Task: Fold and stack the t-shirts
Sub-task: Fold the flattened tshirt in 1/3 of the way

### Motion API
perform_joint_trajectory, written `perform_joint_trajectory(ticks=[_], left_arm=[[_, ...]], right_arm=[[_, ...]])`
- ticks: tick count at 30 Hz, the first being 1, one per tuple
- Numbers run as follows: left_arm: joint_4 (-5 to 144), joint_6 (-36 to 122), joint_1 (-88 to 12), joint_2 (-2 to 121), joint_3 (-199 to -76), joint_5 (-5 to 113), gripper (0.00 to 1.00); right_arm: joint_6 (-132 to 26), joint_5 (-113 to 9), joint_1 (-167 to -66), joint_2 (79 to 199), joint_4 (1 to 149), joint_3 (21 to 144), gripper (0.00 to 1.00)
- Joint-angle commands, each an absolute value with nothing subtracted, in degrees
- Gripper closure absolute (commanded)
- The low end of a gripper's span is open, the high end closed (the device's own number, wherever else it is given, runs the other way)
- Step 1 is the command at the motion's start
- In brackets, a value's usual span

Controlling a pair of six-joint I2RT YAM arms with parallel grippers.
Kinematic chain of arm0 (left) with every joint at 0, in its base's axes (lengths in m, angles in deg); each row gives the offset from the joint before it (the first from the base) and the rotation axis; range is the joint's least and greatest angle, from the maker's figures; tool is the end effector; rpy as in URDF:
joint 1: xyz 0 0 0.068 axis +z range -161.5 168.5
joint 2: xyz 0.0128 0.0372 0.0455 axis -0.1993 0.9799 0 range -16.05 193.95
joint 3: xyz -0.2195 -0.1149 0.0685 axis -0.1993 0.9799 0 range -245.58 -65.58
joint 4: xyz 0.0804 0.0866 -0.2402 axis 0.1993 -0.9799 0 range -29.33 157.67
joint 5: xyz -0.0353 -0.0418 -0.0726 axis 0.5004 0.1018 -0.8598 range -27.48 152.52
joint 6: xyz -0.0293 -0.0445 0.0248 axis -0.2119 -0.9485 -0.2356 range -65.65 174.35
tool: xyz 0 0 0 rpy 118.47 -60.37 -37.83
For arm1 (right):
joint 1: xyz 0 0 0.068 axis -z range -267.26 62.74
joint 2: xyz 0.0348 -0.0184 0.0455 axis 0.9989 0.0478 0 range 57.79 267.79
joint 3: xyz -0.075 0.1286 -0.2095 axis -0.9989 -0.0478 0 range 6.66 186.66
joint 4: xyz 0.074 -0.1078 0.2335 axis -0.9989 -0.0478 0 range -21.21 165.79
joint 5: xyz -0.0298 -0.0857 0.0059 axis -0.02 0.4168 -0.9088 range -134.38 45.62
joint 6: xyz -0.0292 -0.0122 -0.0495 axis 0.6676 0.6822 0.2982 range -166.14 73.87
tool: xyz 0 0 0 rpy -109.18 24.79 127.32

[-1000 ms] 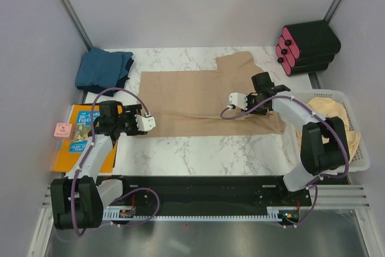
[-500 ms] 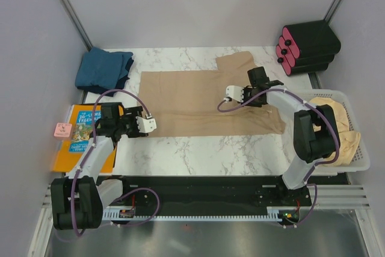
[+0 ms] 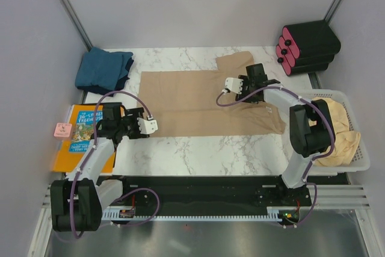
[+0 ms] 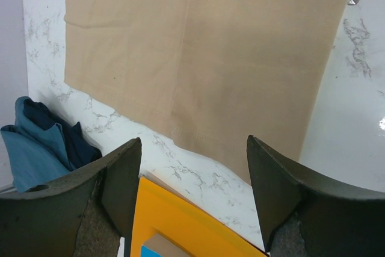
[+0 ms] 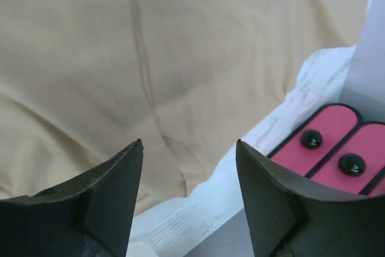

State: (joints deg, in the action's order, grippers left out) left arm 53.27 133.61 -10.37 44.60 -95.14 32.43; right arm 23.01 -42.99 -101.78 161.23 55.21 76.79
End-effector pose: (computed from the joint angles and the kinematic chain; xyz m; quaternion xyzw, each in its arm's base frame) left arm 0.2232 -0.0170 0.1719 0.6396 0.6319 0.0525 0.4345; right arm 0.3773 0.0967 0.1721 -0.6313 0.7109 -0.1525 0.2700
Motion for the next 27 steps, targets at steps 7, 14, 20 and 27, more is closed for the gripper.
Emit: perform_joint_trajectory(ticks=[7,14,20,27], left_arm=[[53.5,132.1,-10.4,38.5,-93.6,34.2,0.22],[47.2,138.1,-10.5,36.9,-92.0,31.3,0.27],[45.5,143.3,-10.6,41.5,-91.9,29.8,0.30],[44.3,146.0,-10.7,43.6,-93.8,27.8,0.36]], right_arm=[[18.0,-40.9,-99.0,156.2,58.5,77.9,0.34],[17.2,-54.2,-93.2,159.8,26.2,85.5,0.48],[16.0,-59.8,-91.1,160.5,18.3,86.7,0.50],[21.0,-58.2,-92.4,154.2,20.4,76.5,0.51]])
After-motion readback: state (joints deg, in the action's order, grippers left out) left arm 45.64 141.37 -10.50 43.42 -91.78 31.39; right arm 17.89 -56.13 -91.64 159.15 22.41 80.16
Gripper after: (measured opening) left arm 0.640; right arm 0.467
